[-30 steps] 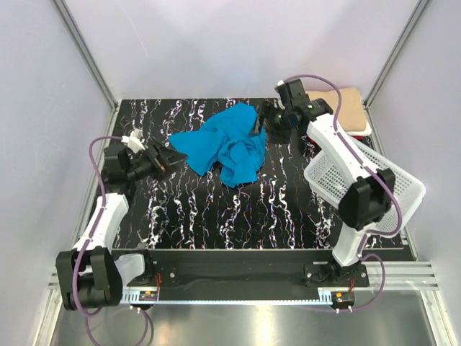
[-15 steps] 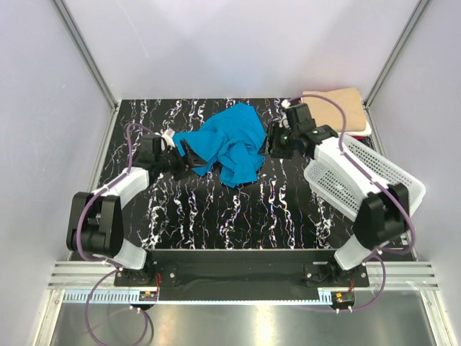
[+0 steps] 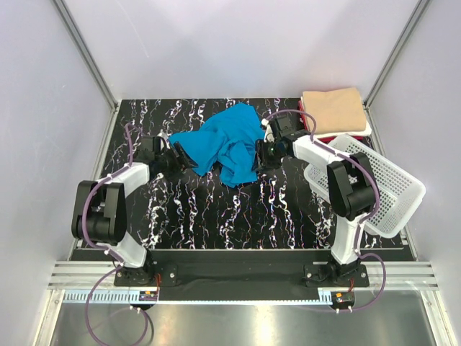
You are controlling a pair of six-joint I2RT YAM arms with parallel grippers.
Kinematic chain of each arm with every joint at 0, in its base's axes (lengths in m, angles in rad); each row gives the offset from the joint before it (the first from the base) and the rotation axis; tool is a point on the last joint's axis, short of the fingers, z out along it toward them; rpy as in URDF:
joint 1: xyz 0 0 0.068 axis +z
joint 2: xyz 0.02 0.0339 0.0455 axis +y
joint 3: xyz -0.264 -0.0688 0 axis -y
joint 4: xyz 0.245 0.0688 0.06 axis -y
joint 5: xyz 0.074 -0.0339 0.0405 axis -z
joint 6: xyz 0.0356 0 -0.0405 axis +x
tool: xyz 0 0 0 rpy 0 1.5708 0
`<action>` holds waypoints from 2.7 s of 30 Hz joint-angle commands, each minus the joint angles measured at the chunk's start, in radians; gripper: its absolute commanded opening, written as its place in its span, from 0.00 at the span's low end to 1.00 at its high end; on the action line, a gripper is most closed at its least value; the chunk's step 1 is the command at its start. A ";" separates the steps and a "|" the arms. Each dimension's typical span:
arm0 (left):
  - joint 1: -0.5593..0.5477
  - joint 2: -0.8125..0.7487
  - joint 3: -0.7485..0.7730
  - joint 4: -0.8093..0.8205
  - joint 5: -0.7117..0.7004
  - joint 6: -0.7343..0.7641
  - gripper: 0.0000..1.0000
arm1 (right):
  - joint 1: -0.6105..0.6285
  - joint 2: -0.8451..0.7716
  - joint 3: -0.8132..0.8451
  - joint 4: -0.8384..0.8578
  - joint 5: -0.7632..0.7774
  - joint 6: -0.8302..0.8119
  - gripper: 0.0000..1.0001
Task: Fold and stack the t-shirts
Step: Flatten the tshirt out
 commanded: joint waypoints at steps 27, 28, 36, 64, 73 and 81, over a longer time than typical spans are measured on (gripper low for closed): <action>-0.087 0.325 0.214 0.066 -0.167 0.012 0.11 | 0.008 0.076 -0.070 0.129 -0.102 -0.013 0.27; -0.087 0.324 0.237 0.049 -0.152 0.022 0.05 | 0.006 0.065 -0.070 0.128 -0.093 -0.010 0.22; -0.077 0.080 0.473 -0.262 -0.236 0.168 0.00 | 0.005 -0.142 0.084 -0.079 0.045 0.017 0.00; -0.040 -0.393 0.814 -0.547 -0.428 0.346 0.00 | -0.015 -0.693 0.346 -0.320 0.463 -0.049 0.00; -0.021 -0.224 0.825 -0.560 -0.337 0.335 0.00 | -0.015 -0.634 0.261 -0.227 0.486 -0.095 0.00; -0.021 -0.349 0.745 -0.582 -0.333 0.337 0.00 | -0.015 -0.562 0.387 -0.282 0.507 -0.086 0.00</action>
